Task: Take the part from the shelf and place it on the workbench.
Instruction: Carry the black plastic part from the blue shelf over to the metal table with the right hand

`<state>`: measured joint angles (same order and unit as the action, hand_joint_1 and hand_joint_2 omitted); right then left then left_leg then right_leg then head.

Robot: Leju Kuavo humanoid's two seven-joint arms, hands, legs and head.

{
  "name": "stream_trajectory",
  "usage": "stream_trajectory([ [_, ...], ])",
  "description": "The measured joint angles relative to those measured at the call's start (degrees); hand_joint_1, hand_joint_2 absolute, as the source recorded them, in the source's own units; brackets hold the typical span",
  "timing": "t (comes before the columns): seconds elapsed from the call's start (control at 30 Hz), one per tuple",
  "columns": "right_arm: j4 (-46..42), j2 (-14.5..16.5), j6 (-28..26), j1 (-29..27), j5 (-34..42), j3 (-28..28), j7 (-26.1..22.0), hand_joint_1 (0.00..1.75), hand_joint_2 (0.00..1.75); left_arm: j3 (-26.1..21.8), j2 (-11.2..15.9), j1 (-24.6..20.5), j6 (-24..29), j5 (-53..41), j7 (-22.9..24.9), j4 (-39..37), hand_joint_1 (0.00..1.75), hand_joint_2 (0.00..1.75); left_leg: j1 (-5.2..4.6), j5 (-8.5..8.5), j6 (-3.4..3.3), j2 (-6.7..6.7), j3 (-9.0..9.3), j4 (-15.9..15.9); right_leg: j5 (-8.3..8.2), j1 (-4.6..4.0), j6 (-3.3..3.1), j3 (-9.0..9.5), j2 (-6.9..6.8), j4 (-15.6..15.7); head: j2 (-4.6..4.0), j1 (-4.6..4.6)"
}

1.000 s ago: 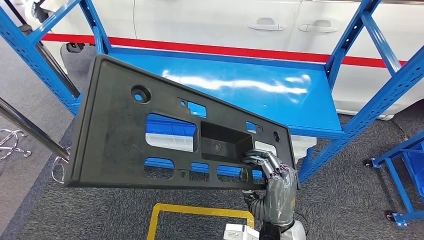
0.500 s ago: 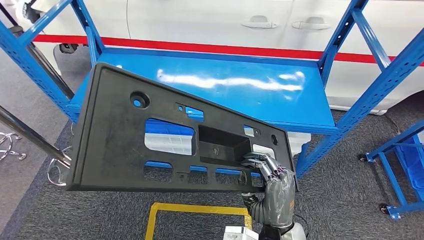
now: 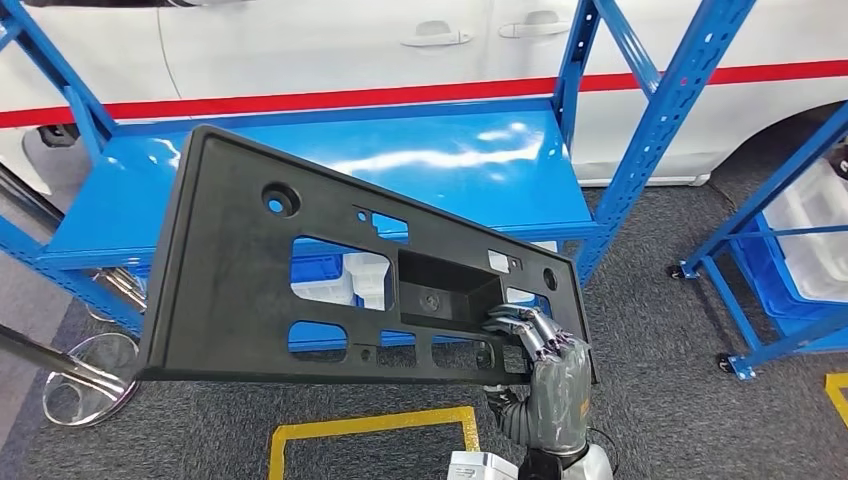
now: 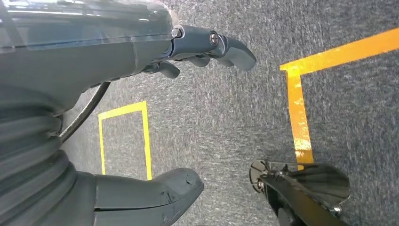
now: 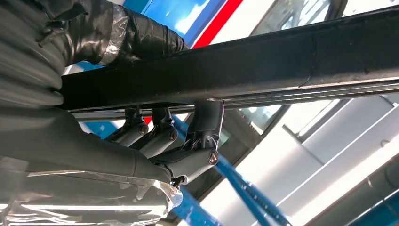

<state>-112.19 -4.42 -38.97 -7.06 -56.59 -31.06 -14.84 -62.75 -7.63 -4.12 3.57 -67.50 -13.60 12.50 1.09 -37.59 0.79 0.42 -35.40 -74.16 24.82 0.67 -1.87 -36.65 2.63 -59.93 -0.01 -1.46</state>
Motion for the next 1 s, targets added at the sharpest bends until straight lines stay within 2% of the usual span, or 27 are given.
stream_trajectory([
  [0.03, -0.01, 0.00, 0.00, -0.01, 0.01, 0.00, -0.02, 1.75, 1.75, 0.02, 0.00, 0.02, -0.04, -0.13, -0.03, 0.00, 0.00, 1.75, -0.12, 1.79, -0.42, -0.27, 0.97, 2.22, -0.13, -0.15, 0.00, -0.04, 0.78, -0.03, -0.01, 0.00],
  [0.1, -0.02, 0.00, 0.00, 0.02, 0.01, 0.00, -0.08, 1.75, 1.75, 0.08, 0.06, -0.02, -0.08, -0.37, -0.09, 0.01, 0.00, 1.75, -0.37, 5.79, -1.57, -2.63, 4.47, 10.05, -0.44, -0.41, 0.18, -0.13, 2.23, -0.10, -0.01, -0.02],
  [0.17, -0.02, 0.00, 0.01, 0.07, 0.01, 0.00, -0.11, 1.75, 1.75, 0.19, 0.08, -0.06, -0.16, -0.46, -0.11, 0.02, 0.00, 1.75, -0.58, 7.48, -2.03, -4.61, 6.40, 14.91, -0.90, -0.32, 0.66, -0.45, 3.43, -0.13, -0.01, -0.03],
  [0.2, -0.02, 0.00, 0.02, 0.07, 0.02, 0.00, -0.11, 1.75, 1.75, 0.25, 0.08, -0.11, -0.27, -0.48, -0.10, 0.02, 0.00, 1.75, -0.71, 7.48, -1.98, -4.66, 6.47, 15.38, -1.18, -0.19, 1.04, -0.63, 3.98, -0.05, -0.01, -0.03],
  [0.23, -0.02, 0.00, 0.02, 0.05, 0.02, 0.00, -0.11, 1.75, 1.75, 0.31, 0.04, -0.15, -0.44, -0.49, -0.09, 0.02, 0.00, 1.75, -0.83, 7.80, -1.90, -3.99, 6.47, 15.61, -1.52, -0.05, 1.51, -0.77, 4.66, 0.17, -0.01, -0.02],
  [0.27, -0.02, -0.01, 0.02, -0.01, 0.03, 0.00, -0.13, 1.75, 1.75, 0.37, 0.02, -0.22, -0.63, -0.47, -0.09, 0.03, 0.00, 1.75, -0.74, 8.22, -1.97, -3.29, 6.59, 15.99, -1.64, 0.00, 1.85, -0.88, 4.70, 0.20, -0.01, -0.03],
  [0.3, -0.05, -0.01, 0.02, -0.04, 0.03, 0.00, -0.14, 1.75, 1.75, 0.40, 0.01, -0.25, -0.81, -0.45, -0.10, 0.03, 0.00, 1.75, -0.61, 8.70, -2.18, -2.57, 6.71, 16.46, -1.22, -0.09, 2.16, -1.15, 3.81, -0.20, 0.00, -0.04],
  [0.33, -0.08, -0.02, 0.03, -0.01, 0.04, 0.00, -0.16, 1.75, 1.75, 0.42, -0.02, -0.23, -0.95, -0.42, -0.12, 0.04, 0.00, 1.75, -0.46, 9.18, -2.43, -1.74, 6.74, 16.94, -0.01, -0.21, 2.43, -1.85, 2.32, -1.64, 0.00, -0.05],
  [0.4, -0.13, -0.03, 0.04, 0.08, 0.05, -0.01, -0.18, 1.75, 1.75, 0.43, -0.03, -0.04, -1.11, -0.40, -0.12, 0.04, 0.00, 1.75, -0.44, 9.67, -2.79, -0.08, 6.47, 17.24, 4.11, -0.20, 2.86, -4.43, -1.09, -7.70, -0.01, -0.07],
  [0.43, -0.13, -0.04, 0.04, 0.10, 0.07, -0.01, -0.18, 1.75, 1.75, 0.43, -0.03, 0.09, -1.19, -0.42, -0.02, 0.04, 0.00, 1.75, -0.49, 9.73, -2.84, 0.84, 6.24, 17.17, 5.95, -0.06, 3.12, -5.83, -1.82, -11.28, -0.01, -0.06],
  [0.47, -0.12, -0.05, 0.04, 0.08, 0.10, -0.01, -0.18, 1.75, 1.75, 0.44, -0.03, 0.19, -1.25, -0.54, 0.19, 0.04, 0.00, 1.75, -0.51, 9.74, -2.82, 1.78, 6.06, 17.07, 6.83, 0.10, 3.36, -6.57, -2.17, -13.66, -0.01, -0.06],
  [0.5, -0.12, -0.07, 0.04, 0.07, 0.14, 0.00, -0.18, 1.75, 1.75, 0.48, -0.03, 0.25, -1.30, -0.69, 0.46, 0.04, 0.00, 1.75, -0.52, 9.72, -2.76, 2.71, 5.91, 16.97, 6.70, 0.26, 3.56, -6.34, -2.41, -14.16, -0.01, -0.06],
  [0.53, -0.12, -0.08, 0.04, 0.07, 0.16, 0.00, -0.18, 1.75, 1.75, 0.57, -0.05, 0.25, -1.31, -0.89, 0.74, 0.04, 0.00, 1.75, -0.50, 9.65, -2.65, 3.57, 5.82, 16.83, 5.64, 0.40, 3.70, -4.98, -2.77, -12.44, -0.01, -0.06],
  [0.57, -0.14, -0.08, 0.03, 0.07, 0.18, 0.00, -0.18, 1.75, 1.75, 0.72, -0.09, 0.21, -1.31, -1.13, 0.98, 0.04, 0.00, 1.75, -0.48, 9.52, -2.45, 4.36, 5.78, 16.63, 4.07, 0.51, 3.76, -2.63, -3.53, -8.89, -0.01, -0.07],
  [0.63, -0.21, -0.09, -0.02, 0.07, 0.18, 0.00, -0.19, 1.75, 1.75, 1.02, -0.16, 0.11, -1.30, -1.43, 1.28, 0.05, 0.00, 1.75, -0.67, 9.09, -1.78, 5.57, 5.69, 16.15, 2.31, 0.30, 3.13, 1.40, -5.58, -2.18, 0.00, -0.06],
  [0.67, -0.29, -0.09, -0.04, 0.04, 0.18, 0.01, -0.19, 1.75, 1.75, 1.11, -0.17, 0.06, -1.28, -1.53, 1.44, 0.06, 0.00, 1.75, -0.79, 8.89, -1.39, 6.06, 5.69, 15.95, 2.07, 0.12, 2.63, 2.34, -6.16, -0.40, -0.01, -0.05],
  [0.7, -0.37, -0.10, -0.07, 0.00, 0.18, 0.01, -0.20, 1.75, 1.75, 1.17, -0.18, -0.02, -1.27, -1.59, 1.59, 0.07, 0.00, 1.75, -0.89, 8.77, -1.01, 6.53, 5.77, 15.89, 2.25, -0.13, 2.06, 2.42, -6.14, 0.06, -0.01, -0.05],
  [0.77, -0.55, -0.13, -0.10, -0.17, 0.14, 0.02, -0.23, 1.75, 1.75, 1.30, -0.18, -0.16, -1.26, -1.67, 1.85, 0.07, 0.00, 1.75, -0.82, 8.56, -0.35, 7.22, 6.12, 15.95, 1.92, -0.13, 1.19, 2.29, -4.85, 0.31, -0.01, -0.05],
  [0.8, -0.66, -0.13, -0.11, -0.26, 0.10, 0.03, -0.25, 1.75, 1.75, 1.34, -0.17, -0.20, -1.26, -1.69, 1.92, 0.07, 0.00, 1.75, -0.69, 7.98, -0.05, 6.49, 6.15, 15.55, 1.73, -0.02, 0.79, 2.28, -4.24, 0.50, -0.01, -0.06],
  [0.83, -0.76, -0.13, -0.12, -0.31, 0.07, 0.03, -0.26, 1.75, 1.75, 1.37, -0.16, -0.19, -1.25, -1.69, 1.97, 0.07, 0.00, 1.75, -0.56, 6.80, 0.20, 5.12, 5.73, 14.22, 1.51, 0.15, 0.42, 2.25, -3.66, 0.70, 0.00, -0.05],
  [0.9, -0.92, -0.11, -0.16, -0.32, -0.02, 0.01, -0.28, 1.75, 1.75, 1.37, -0.15, -0.04, -1.24, -1.74, 2.08, 0.06, 0.00, 1.75, -0.34, 2.91, 0.51, 1.59, 3.25, 8.07, 1.20, 0.23, -0.09, 2.07, -2.43, 0.85, 0.01, -0.04],
  [0.93, -0.93, -0.11, -0.22, -0.34, -0.08, -0.01, -0.28, 1.75, 1.75, 1.37, -0.15, 0.09, -1.18, -1.81, 2.19, 0.06, 0.00, 1.75, -0.31, 1.10, 0.56, 0.68, 1.53, 4.19, 1.11, 0.15, -0.23, 1.94, -1.71, 0.83, 0.00, -0.04],
  [0.97, -0.94, -0.11, -0.29, -0.43, -0.15, -0.02, -0.29, 1.75, 1.75, 1.37, -0.15, 0.22, -1.07, -1.91, 2.33, 0.06, 0.00, 1.75, -0.32, 0.12, 0.55, 0.25, 0.11, 1.16, 1.05, 0.05, -0.31, 1.85, -0.92, 0.81, -0.01, -0.04],
  [1.0, -0.95, -0.11, -0.38, -0.59, -0.24, -0.02, -0.30, 1.75, 1.75, 1.38, -0.14, 0.34, -0.90, -2.05, 2.52, 0.06, 0.00, 1.75, -0.34, 0.32, 0.46, 0.08, -0.53, -0.02, 0.99, -0.05, -0.35, 1.79, -0.07, 0.77, -0.01, -0.04],
])
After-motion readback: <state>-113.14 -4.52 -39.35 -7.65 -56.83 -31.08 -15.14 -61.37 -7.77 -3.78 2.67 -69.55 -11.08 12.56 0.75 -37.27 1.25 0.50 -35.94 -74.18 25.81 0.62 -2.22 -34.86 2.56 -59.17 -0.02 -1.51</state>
